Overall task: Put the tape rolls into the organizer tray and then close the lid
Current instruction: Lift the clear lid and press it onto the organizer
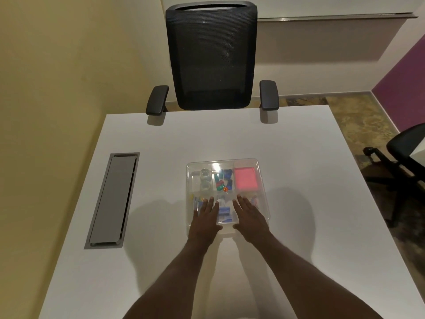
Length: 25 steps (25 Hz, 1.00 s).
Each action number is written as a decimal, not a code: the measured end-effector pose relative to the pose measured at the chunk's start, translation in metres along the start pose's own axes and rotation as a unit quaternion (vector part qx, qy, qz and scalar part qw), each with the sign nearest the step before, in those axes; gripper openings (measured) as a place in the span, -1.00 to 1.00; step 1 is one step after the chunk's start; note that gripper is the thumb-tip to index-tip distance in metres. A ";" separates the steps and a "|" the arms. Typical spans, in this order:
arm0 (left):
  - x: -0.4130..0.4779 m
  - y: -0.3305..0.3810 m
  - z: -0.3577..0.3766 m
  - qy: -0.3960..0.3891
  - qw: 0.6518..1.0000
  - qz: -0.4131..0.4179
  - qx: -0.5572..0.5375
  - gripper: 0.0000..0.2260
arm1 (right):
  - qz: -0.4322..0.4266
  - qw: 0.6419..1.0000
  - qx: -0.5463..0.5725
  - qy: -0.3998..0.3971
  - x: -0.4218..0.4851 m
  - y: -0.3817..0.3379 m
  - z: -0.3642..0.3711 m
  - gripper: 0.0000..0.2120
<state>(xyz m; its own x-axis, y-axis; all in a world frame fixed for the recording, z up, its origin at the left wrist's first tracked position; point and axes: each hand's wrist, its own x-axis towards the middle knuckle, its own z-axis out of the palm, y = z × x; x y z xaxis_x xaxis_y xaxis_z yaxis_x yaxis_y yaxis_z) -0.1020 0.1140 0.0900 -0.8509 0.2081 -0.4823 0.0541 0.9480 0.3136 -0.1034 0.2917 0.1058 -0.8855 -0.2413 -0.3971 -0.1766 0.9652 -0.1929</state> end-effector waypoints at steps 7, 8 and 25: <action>0.026 0.000 -0.013 0.013 1.000 -0.002 -0.003 -0.24 | 0.001 1.000 -0.004 0.009 0.024 0.003 -0.011 -0.21; 0.031 0.000 -0.017 0.014 1.000 -0.003 -0.006 -0.24 | 0.000 1.000 -0.002 0.012 0.030 0.003 -0.014 -0.21; 0.079 -0.012 -0.039 0.040 0.999 0.000 -0.012 -0.22 | 0.013 1.000 -0.016 0.018 0.084 0.011 -0.030 -0.20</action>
<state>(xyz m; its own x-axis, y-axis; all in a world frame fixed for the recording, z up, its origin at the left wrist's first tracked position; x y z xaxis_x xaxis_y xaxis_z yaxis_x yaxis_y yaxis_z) -0.1900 0.1095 0.0802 -0.8899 0.1870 -0.4161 0.0419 0.9418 0.3336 -0.1922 0.2851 0.0971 -0.9050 -0.2133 -0.3680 -0.1671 0.9739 -0.1537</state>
